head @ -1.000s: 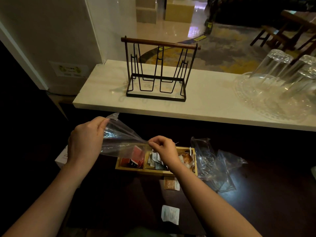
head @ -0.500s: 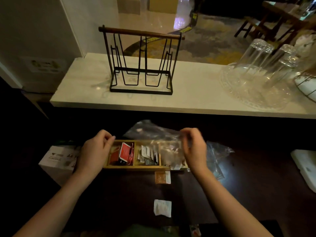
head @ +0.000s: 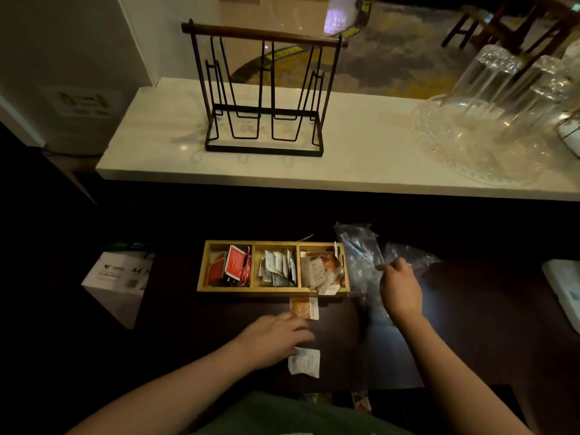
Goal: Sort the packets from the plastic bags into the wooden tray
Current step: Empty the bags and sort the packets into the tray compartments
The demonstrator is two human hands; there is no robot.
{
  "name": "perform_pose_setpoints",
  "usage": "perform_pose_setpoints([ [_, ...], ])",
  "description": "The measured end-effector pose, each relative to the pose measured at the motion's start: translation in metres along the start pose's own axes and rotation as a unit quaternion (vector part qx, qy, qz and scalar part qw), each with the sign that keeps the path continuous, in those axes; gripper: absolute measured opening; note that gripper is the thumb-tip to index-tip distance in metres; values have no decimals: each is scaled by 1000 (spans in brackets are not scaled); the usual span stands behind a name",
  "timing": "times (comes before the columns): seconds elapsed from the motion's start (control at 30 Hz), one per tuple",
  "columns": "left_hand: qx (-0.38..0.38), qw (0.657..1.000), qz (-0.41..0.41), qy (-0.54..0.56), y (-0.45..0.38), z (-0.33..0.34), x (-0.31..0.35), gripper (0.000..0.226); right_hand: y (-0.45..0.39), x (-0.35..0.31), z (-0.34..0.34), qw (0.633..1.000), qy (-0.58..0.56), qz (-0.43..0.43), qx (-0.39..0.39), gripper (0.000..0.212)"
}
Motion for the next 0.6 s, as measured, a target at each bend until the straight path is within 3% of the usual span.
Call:
perform_pose_setpoints([
  [0.1, -34, 997, 62, -30, -8, 11, 1, 47, 1, -5, 7, 998, 48, -16, -25, 26],
  [0.23, -83, 986, 126, -78, -12, 31, 10, 52, 6, -24, -17, 992, 36, -34, 113, 22],
  [0.33, -75, 978, 142, -132, -12, 43, 15, 44, 21, -46, -28, 978, -9, -125, 166, 28],
  [0.5, -53, 989, 86, -110, -15, 34, 14, 37, 63, -75, 12, 942, -29, -333, 32, 26],
  [0.6, -40, 997, 11, -64, -12, 26, 5, 35, 73, -85, 40, 934, -23, -345, -85, 21],
])
Point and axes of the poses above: each hand's wrist, its own y-axis away from the middle knuckle, its own z-axis out of the palm, x = y × z, the point moved 2 cm from there along -y, towards the middle knuckle, and after that the axes turned 6 degrees about y, right-handed, at the moved point
